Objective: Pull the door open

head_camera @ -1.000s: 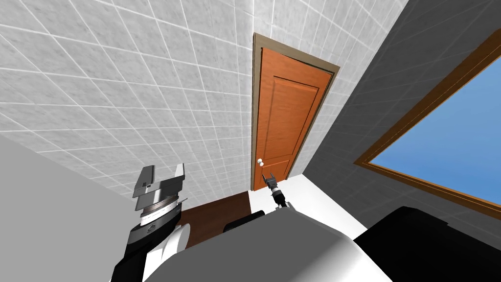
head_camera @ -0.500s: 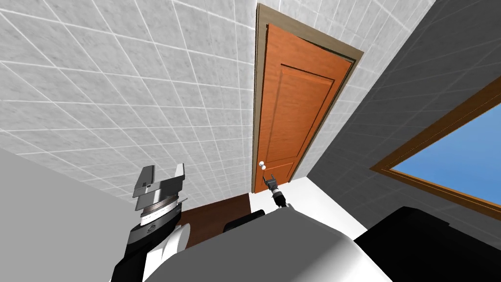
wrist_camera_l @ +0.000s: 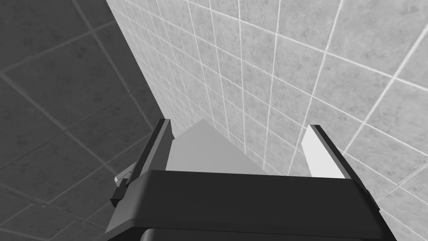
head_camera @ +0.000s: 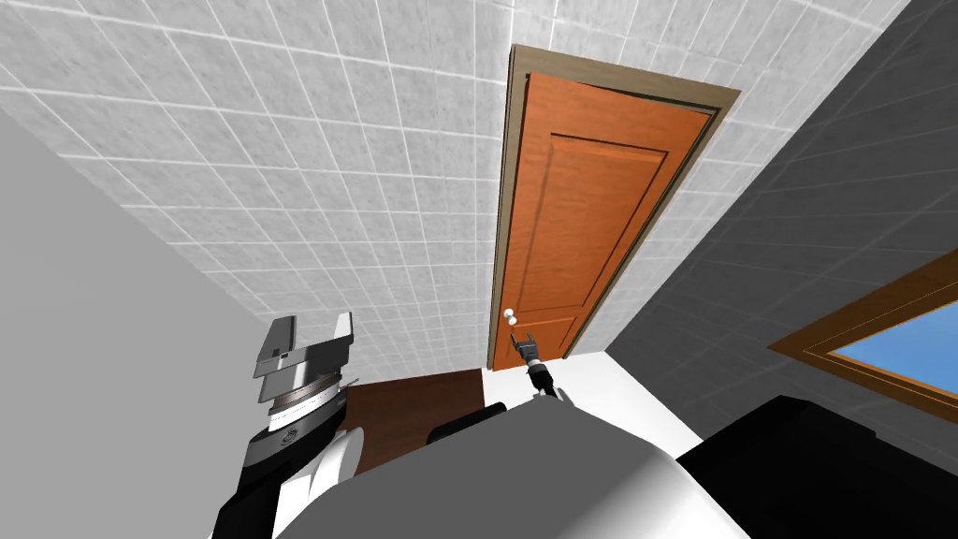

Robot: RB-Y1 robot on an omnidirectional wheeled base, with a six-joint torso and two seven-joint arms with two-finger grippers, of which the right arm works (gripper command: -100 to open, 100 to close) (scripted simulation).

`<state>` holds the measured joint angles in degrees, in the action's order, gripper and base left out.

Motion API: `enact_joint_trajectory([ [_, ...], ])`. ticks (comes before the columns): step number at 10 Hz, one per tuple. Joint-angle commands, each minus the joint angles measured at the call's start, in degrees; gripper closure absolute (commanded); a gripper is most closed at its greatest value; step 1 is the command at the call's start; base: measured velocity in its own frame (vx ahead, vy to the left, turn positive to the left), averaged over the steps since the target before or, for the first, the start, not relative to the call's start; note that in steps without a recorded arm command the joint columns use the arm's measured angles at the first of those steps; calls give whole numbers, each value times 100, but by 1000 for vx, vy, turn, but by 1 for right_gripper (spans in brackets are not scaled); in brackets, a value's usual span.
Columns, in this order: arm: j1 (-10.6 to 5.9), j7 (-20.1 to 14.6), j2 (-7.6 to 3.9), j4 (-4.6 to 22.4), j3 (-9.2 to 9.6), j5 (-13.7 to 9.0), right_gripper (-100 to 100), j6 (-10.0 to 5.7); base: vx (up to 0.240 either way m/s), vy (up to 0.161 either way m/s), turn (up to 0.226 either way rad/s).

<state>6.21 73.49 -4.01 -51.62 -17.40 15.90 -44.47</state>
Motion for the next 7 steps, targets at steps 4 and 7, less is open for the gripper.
enact_joint_trajectory([
  [4, -173, 154, -97, 318, -550, -285, -100, -14, 15, -20, 256],
  [7, -332, 252, -113, 510, -842, -438, -100, -23, 50, -51, 229],
])
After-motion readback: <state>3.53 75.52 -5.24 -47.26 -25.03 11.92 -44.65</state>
